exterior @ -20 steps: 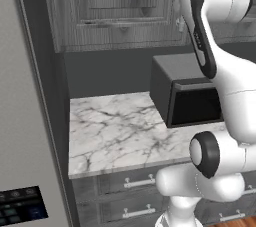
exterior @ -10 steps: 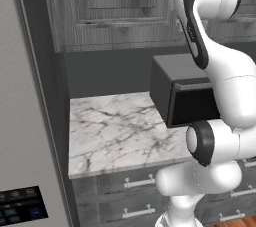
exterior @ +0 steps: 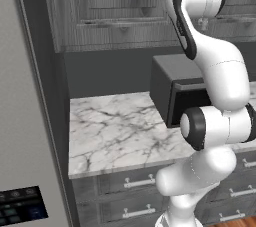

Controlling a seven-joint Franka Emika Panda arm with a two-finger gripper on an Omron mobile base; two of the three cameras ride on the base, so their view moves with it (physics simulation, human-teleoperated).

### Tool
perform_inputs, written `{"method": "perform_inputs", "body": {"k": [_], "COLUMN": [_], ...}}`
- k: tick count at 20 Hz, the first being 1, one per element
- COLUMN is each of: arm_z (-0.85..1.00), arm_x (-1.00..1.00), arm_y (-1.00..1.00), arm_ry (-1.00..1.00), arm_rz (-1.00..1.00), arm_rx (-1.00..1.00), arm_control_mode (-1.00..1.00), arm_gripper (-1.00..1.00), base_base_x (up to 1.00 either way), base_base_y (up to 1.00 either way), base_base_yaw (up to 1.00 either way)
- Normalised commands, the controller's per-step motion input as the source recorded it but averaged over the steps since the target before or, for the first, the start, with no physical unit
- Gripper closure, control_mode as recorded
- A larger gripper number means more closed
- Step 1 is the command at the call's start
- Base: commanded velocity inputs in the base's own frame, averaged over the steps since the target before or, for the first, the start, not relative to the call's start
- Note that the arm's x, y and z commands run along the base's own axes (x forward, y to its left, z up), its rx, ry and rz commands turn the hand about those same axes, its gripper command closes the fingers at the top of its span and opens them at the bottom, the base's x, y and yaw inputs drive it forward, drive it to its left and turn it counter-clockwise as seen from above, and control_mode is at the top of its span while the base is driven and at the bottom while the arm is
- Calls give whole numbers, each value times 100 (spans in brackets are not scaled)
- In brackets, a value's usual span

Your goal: Move the bowls from the cabinet to the plates on the dining table.

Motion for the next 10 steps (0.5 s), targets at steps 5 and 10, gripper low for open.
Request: {"method": "perform_inputs", "body": {"k": [5, 10], "arm_z": [-9, 0], "arm_x": [50, 4], "arm_y": [-3, 0], "arm_ry": [1, 0], "arm_rz": [-2, 0], "arm_rx": [0, 0], "arm_control_mode": [-100, -100], "arm_gripper": [-100, -100], "base_base_x": [0, 0], "base_base_y": [0, 0], "base_base_yaw": [0, 0]}}
